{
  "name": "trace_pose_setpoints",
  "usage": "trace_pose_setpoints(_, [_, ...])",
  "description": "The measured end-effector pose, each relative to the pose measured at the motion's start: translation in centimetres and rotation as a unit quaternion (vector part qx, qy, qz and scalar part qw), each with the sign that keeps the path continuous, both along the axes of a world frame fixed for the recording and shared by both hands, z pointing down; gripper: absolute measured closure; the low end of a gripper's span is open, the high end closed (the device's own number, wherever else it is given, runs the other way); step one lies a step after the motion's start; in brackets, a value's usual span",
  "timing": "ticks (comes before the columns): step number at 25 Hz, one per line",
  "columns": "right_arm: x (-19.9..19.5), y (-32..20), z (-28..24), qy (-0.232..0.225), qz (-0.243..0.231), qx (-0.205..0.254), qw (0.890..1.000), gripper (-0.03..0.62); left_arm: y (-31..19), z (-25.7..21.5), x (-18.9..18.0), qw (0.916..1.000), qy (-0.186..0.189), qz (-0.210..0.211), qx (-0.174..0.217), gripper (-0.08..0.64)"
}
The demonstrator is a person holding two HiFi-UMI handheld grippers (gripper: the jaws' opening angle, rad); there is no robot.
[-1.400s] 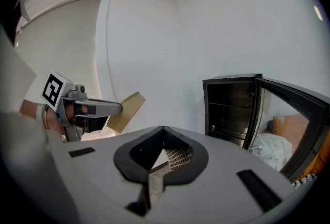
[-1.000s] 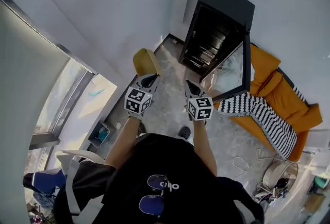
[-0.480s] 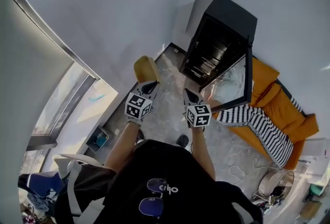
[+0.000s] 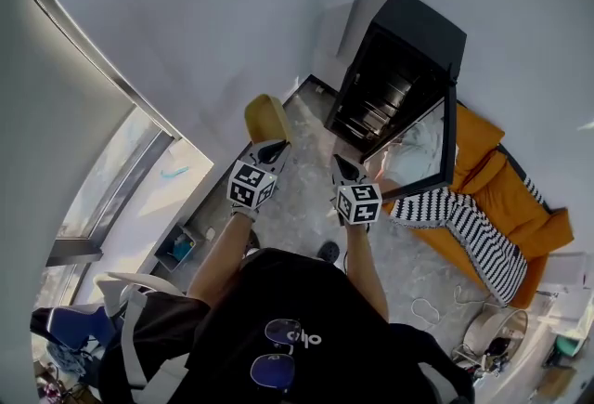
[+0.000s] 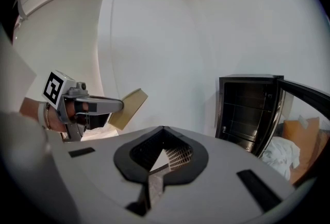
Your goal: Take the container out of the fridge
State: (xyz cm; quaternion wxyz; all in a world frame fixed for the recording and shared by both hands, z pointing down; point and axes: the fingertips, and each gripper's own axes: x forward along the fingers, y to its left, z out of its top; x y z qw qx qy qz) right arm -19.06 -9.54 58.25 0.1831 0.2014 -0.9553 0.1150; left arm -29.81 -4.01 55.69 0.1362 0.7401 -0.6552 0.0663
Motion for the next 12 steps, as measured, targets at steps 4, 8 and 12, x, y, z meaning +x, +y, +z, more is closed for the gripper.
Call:
trace_pose_setpoints(4, [0.05,-0.28,-0.05,-0.002,0.0,0.001,1.0,0.584,-0.12,0.02,0.04,1.0,-0.003,0.0,-0.001,0.541])
trace_pose_setpoints(8, [-0.09,-0.41,-0.21,-0.004,-0.001,0.002,1.0,0.584,-0.33,-0.19,-0.06,1.0,-0.006,0.0,-0.002,0.541])
trace_pose_setpoints(12, [-0.28,-0.76,-0.35,-0.007,-0.003,0.005,1.0,0.584,-0.6,-0.21,-0.11,1.0,-0.008,0.002,-0.003,0.541])
